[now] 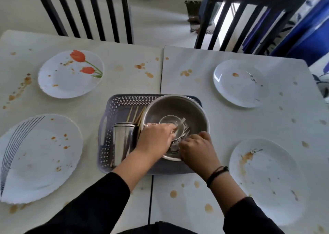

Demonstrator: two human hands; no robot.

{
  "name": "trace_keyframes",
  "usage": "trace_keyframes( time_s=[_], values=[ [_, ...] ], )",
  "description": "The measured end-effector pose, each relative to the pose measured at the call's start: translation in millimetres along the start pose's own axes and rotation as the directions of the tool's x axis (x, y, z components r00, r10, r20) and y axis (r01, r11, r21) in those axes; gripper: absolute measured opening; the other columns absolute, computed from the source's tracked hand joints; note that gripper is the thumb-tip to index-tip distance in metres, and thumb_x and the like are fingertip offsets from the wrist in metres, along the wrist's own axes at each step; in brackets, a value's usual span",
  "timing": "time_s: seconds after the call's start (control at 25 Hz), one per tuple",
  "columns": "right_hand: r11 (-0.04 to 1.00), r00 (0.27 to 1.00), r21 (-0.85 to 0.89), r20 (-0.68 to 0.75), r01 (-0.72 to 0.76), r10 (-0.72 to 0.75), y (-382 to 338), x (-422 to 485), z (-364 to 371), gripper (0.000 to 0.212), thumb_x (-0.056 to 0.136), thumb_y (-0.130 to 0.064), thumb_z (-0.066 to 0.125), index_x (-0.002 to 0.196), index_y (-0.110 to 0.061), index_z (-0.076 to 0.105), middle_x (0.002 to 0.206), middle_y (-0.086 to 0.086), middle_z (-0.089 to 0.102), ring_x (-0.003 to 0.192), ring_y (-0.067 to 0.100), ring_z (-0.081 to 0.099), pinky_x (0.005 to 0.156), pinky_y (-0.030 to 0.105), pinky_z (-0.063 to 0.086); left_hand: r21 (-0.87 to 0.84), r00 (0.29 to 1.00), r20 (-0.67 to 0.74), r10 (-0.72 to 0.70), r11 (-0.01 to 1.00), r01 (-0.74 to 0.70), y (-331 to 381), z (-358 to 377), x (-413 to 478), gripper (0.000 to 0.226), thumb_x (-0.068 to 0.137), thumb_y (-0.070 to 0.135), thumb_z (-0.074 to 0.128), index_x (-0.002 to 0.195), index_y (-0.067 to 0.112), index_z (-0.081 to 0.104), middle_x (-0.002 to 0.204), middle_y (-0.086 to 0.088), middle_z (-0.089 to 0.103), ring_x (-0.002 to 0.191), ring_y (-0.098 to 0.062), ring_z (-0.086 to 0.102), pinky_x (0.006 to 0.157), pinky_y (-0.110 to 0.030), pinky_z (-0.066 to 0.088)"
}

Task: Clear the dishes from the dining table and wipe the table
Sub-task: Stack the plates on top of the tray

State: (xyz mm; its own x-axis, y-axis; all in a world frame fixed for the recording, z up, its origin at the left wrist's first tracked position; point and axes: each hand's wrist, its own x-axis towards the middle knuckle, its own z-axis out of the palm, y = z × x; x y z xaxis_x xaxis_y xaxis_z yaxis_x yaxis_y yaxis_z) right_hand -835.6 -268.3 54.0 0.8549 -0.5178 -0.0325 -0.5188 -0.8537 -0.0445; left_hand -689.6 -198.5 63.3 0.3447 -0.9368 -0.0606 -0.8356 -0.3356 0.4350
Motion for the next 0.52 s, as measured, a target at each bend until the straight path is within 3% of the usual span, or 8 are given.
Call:
trace_keyframes(
  time_s=[0.16, 0.24, 0.32, 0.4, 0.52],
  values=[
    [0.991, 0.981, 0.133, -0.184, -0.028, 0.053, 23.1, -32.3, -0.6, 0.009, 0.08, -0.018, 0.065, 0.075, -0.024, 0.07, 0.076, -0.006, 0.071, 0.075, 0.019, 0.065, 0.08, 0.037, 0.041, 0.182, 0.971, 0.236, -0.033, 0.983, -0.011, 14.0, 17.4, 20.7, 0.025, 0.093, 0.034, 0.051, 0.116, 0.031, 0.06, 0.109, 0.0, 0.068, 0.099, -0.025, 0.063, 0.077, -0.033, 0.041],
    [0.987, 0.955, 0.161, -0.293, 0.005, 0.043, 39.8, -57.1, 2.6, 0.008, 0.082, -0.015, 0.065, 0.082, -0.021, 0.072, 0.085, -0.005, 0.072, 0.081, 0.019, 0.066, 0.081, 0.037, 0.043, 0.231, 0.959, 0.283, -0.022, 0.972, -0.046, 22.2, 23.3, 18.9, 0.028, 0.094, 0.033, 0.05, 0.12, 0.031, 0.06, 0.112, 0.0, 0.068, 0.101, -0.024, 0.062, 0.08, -0.034, 0.044],
    [0.987, 0.939, 0.162, -0.336, -0.016, 0.07, 58.3, -82.2, 8.7, 0.01, 0.083, -0.015, 0.065, 0.086, -0.02, 0.073, 0.09, -0.005, 0.072, 0.086, 0.018, 0.066, 0.082, 0.038, 0.044, 0.217, 0.975, 0.22, -0.013, 0.976, -0.036, 27.4, 25.4, 13.0, 0.028, 0.093, 0.033, 0.051, 0.118, 0.029, 0.062, 0.109, 0.001, 0.069, 0.099, -0.022, 0.063, 0.084, -0.035, 0.046],
    [0.979, 0.928, 0.175, -0.339, -0.1, 0.155, 82.4, -104.7, 17.4, 0.012, 0.085, -0.016, 0.063, 0.087, -0.021, 0.074, 0.092, -0.006, 0.072, 0.087, 0.018, 0.066, 0.083, 0.039, 0.044, 0.138, 0.995, 0.071, 0.065, 0.988, -0.075, 35.3, 27.4, 4.9, 0.023, 0.091, 0.029, 0.057, 0.111, 0.026, 0.067, 0.102, 0.004, 0.071, 0.092, -0.02, 0.066, 0.084, -0.036, 0.048],
    [0.958, 0.9, 0.177, -0.339, -0.225, 0.274, 127.1, -123.4, 27.7, 0.012, 0.084, -0.016, 0.063, 0.087, -0.02, 0.074, 0.094, -0.004, 0.073, 0.084, 0.021, 0.068, 0.082, 0.039, 0.043, 0.048, 0.942, -0.134, 0.309, 0.951, -0.306, 62.0, 39.4, -9.6, 0.015, 0.085, 0.02, 0.062, 0.098, 0.021, 0.069, 0.093, 0.005, 0.07, 0.083, -0.018, 0.066, 0.083, -0.037, 0.049]
  ],
)
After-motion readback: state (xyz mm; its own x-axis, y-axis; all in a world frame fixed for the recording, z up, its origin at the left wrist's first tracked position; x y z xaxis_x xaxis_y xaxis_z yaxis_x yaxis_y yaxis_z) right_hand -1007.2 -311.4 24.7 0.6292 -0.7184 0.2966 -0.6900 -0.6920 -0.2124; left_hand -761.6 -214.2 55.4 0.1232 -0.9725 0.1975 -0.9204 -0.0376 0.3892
